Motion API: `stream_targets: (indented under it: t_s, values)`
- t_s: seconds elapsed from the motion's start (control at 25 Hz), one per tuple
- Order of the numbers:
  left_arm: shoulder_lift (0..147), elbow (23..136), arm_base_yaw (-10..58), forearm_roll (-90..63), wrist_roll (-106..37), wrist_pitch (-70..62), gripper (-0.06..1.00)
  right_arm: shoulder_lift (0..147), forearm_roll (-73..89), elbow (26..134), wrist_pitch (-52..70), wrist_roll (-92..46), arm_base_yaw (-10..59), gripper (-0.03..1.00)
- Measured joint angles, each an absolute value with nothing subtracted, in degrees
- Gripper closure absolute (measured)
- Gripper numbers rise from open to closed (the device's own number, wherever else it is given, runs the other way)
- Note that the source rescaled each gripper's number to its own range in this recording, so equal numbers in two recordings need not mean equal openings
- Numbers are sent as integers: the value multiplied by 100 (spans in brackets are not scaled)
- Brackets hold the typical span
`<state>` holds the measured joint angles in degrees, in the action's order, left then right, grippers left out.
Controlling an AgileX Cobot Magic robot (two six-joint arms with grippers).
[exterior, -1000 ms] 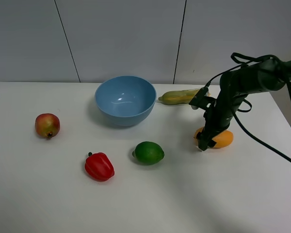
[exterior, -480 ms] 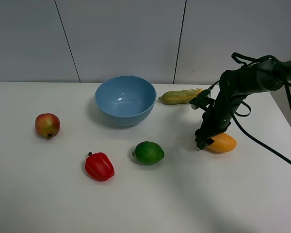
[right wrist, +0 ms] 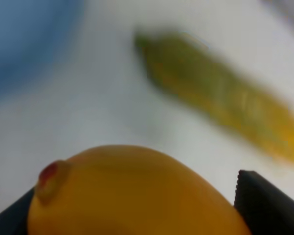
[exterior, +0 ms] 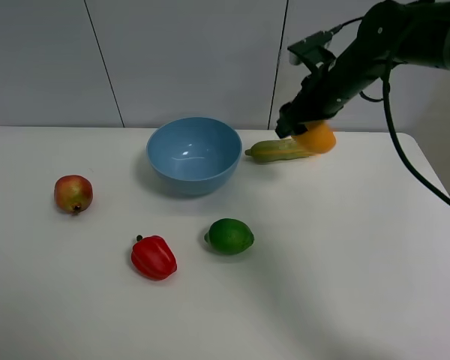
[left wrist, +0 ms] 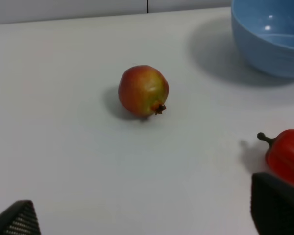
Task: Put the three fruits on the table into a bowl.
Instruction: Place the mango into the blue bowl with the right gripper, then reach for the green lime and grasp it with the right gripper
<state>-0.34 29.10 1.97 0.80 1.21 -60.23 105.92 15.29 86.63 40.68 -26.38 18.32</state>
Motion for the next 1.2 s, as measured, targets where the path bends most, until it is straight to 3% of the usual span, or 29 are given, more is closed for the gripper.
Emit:
stream_targets:
  t_s: [0.44,0.76,0.8,0.88,0.96,1.2]
  values:
    - [-34,2910,197,80,121,-6023,50,12866,2130,11399,3901,-2533,3049,90]
    - [-34,2910,197,80,121,-6023,50,13744,2266,11903,3603,-2399,3371,90]
    - [-34,2910,197,80,121,-6023,50,13750,2266,11910,3544,-2378,3371,86]
    - [-34,2910,197,80,121,-6023,50,13750,2279,11931,3467,-2217,3371,60]
    - [-34,2910,197,80,121,-6023,50,13750,2291,11942,3436,-1984,3371,47]
    - [-34,2910,197,80,121,-6023,50,13677,2307,11942,3608,-1665,3373,41]
